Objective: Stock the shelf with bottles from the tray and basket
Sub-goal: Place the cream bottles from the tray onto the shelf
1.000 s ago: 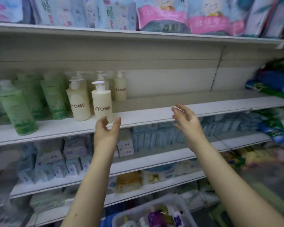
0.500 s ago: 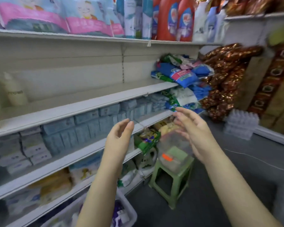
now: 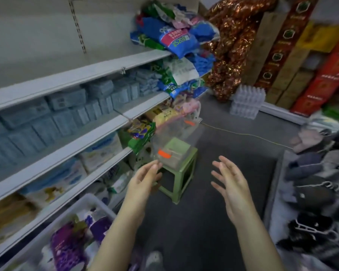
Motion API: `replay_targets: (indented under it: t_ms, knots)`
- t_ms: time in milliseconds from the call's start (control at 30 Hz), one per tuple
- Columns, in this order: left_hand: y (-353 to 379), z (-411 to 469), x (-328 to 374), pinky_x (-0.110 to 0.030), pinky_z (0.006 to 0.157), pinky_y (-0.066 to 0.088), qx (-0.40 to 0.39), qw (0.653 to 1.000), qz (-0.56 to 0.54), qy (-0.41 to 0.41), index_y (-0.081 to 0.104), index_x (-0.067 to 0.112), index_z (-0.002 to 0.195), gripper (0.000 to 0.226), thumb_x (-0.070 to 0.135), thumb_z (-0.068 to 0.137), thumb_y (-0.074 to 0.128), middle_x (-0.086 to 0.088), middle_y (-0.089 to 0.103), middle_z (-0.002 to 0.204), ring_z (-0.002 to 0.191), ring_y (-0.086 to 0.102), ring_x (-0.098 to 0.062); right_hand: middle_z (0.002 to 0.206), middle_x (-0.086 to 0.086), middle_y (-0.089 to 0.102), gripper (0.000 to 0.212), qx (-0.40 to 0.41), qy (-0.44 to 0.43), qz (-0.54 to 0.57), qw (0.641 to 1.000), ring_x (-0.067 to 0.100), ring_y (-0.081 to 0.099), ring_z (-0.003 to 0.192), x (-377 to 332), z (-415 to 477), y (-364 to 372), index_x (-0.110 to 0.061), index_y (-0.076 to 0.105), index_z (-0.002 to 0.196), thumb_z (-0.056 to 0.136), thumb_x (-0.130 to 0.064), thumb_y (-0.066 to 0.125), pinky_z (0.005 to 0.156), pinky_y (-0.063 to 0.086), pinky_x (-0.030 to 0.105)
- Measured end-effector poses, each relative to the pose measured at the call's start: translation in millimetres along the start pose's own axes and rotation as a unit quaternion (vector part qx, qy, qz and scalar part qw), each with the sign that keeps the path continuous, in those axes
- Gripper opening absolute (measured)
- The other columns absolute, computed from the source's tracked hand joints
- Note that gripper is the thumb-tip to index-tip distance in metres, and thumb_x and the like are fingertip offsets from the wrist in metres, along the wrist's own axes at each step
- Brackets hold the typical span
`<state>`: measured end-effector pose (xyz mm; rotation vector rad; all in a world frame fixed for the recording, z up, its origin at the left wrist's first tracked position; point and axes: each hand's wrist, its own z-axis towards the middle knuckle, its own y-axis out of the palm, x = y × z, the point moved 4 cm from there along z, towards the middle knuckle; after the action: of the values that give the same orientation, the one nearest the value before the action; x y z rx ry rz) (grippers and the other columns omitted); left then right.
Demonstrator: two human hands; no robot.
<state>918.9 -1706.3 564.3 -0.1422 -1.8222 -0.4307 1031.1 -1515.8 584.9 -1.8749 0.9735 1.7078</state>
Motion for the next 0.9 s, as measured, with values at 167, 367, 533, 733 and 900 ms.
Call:
replay_targets:
  t_ms: [167,367,533,733,900]
  knots:
    - [-1,67,-6,-0.032,0.09,0.05,-0.02,0.998,-0.032,-0.042,0.064,0.022,0.115,0.023,0.029,0.099,0.048,0.007,0.07,0.117,0.112,0.063,-0.017,0.112,-0.005,0.068,0.015,-0.011,0.028,-0.033,0.999,0.015,0.062,0.104,19,58,42,-0.03,0.061,0.109,0.098,-0.023,0.053,0.084,0.049,0.031]
    - [0,152,18,-0.04,0.106,0.042,-0.014,0.999,-0.031,-0.04,0.062,0.02,0.119,0.026,0.032,0.1,0.048,0.004,0.069,0.119,0.116,0.061,-0.018,0.114,-0.003,0.067,0.018,-0.009,0.059,-0.041,0.997,0.016,0.062,0.108,40,122,80,-0.024,0.06,0.114,0.099,-0.025,0.052,0.091,0.048,0.036]
    - [8,195,10,-0.036,0.102,0.045,-0.024,0.998,-0.009,-0.062,0.064,0.024,0.109,0.021,0.035,0.098,0.05,0.004,0.069,0.117,0.114,0.061,-0.016,0.108,-0.009,0.068,0.014,-0.003,0.067,-0.046,0.997,0.009,0.063,0.102,43,170,83,-0.028,0.059,0.11,0.098,-0.026,0.052,0.084,0.049,0.031]
    - [25,254,-25,-0.032,0.096,0.043,0.006,0.995,0.009,-0.1,0.064,0.025,0.108,0.019,0.034,0.099,0.05,0.014,0.069,0.101,0.103,0.061,-0.007,0.11,-0.008,0.066,0.013,-0.013,0.104,-0.078,0.991,0.01,0.061,0.105,69,251,81,-0.028,0.059,0.11,0.099,-0.027,0.052,0.084,0.048,0.03]
    - [45,323,-59,-0.035,0.086,0.047,0.087,0.985,0.051,-0.141,0.064,0.027,0.091,0.017,0.033,0.099,0.051,0.006,0.065,0.095,0.093,0.06,-0.013,0.112,-0.006,0.068,0.017,-0.062,0.156,-0.119,0.979,0.012,0.062,0.106,101,339,85,-0.027,0.061,0.113,0.096,-0.028,0.058,0.093,0.05,0.035]
